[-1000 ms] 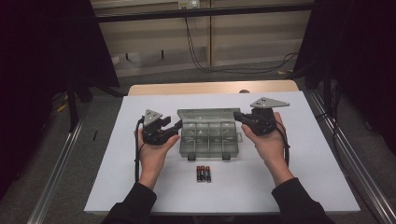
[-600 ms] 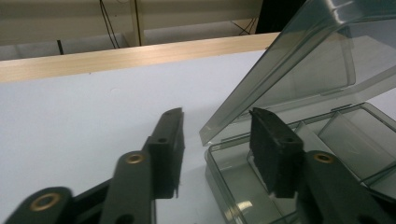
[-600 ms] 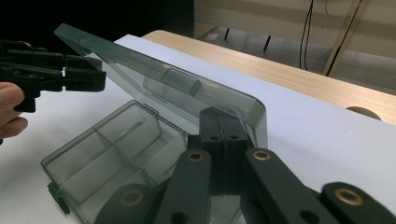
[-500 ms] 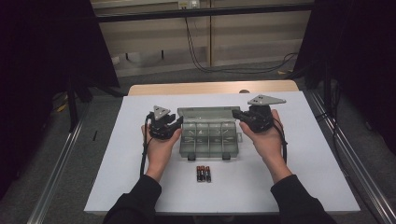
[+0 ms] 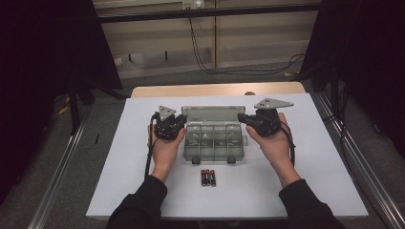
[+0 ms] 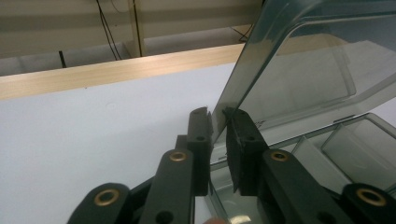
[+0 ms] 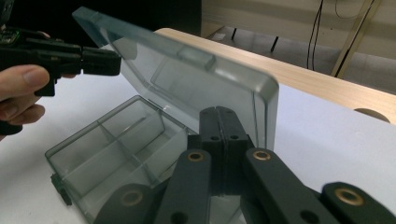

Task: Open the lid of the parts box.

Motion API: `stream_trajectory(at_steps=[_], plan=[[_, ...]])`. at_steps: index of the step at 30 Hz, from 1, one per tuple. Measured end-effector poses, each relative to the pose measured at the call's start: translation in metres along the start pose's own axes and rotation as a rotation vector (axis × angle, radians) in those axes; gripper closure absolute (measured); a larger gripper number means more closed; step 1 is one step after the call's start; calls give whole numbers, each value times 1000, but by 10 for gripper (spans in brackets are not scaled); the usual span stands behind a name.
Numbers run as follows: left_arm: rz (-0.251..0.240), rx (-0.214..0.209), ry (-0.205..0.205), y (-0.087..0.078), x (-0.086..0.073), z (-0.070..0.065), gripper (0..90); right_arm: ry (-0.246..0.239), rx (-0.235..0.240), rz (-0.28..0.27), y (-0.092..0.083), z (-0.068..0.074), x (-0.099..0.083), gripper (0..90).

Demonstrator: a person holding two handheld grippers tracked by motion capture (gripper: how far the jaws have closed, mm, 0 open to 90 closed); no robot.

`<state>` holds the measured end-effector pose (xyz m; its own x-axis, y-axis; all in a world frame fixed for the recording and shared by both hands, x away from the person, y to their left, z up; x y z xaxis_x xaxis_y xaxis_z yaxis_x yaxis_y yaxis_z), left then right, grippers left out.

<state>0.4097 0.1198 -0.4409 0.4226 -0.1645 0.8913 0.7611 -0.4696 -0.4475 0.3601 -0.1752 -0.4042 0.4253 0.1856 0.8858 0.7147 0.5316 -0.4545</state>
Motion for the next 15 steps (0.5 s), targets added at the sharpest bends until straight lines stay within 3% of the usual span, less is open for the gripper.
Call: stream_trajectory(at_steps=[5,10,15], plan=[[0,-13,-12,0,1,1,830,33,-41,-17,1,-10,-27,895],[2,-13,-30,2,2,0,828,87,-117,-53,6,-20,-37,621],[1,-19,-50,3,2,2,829,69,-145,-101,16,-21,-36,627]])
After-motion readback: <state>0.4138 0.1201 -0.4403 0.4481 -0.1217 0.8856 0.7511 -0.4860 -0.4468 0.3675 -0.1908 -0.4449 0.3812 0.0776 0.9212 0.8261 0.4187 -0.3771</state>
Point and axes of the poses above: each handheld gripper's, and its own axes: y roughly forward along the jaws, x roughly out of its top, z roughly to its left, the point moved 2 cm from there along y, roughly forward along the jaws, and after that the axes turned 1 degree about z, right-handed, at the moved point
